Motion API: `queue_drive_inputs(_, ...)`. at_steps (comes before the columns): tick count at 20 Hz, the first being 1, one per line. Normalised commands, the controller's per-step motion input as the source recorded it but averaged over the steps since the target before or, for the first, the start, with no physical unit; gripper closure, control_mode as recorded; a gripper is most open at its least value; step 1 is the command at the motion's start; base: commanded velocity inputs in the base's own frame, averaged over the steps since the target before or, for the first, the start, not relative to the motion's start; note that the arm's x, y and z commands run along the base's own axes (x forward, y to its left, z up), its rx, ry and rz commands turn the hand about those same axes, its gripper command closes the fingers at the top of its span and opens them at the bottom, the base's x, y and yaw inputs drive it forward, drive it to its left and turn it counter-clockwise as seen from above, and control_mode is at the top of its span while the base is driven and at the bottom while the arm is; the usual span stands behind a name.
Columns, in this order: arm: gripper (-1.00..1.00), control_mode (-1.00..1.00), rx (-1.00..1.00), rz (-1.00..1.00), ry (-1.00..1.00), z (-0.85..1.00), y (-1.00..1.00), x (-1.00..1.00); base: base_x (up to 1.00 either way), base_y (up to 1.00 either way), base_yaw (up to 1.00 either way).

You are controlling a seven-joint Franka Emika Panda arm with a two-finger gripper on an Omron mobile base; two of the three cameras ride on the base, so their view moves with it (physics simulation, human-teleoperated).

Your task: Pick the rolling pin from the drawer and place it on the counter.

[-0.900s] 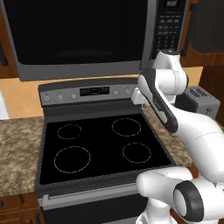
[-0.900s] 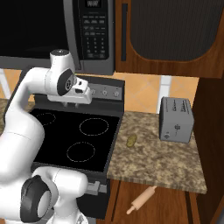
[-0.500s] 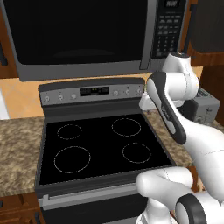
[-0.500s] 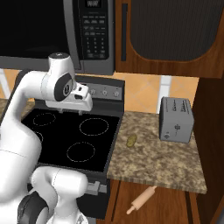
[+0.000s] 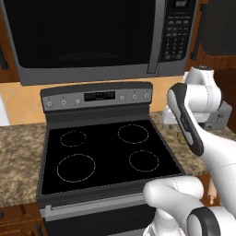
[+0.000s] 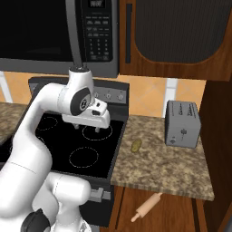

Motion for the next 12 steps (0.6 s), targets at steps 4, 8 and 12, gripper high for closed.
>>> queue_drive_inputs(4, -1.00, -1.00, 0.00, -0.07, 0.00, -0.21, -0.57, -0.29, 0.00, 0.00, 0.00)
queue_drive_inputs(8, -1.00, -1.00, 0.01, -0.10, 0.01, -0.34, -0.57, -0.59, 0.00, 0.00, 0.00)
queue_drive_inputs(12, -1.00, -1.00, 0.04, -0.11, 0.05, -0.30, -0.53, -0.64, 0.00, 0.00, 0.00)
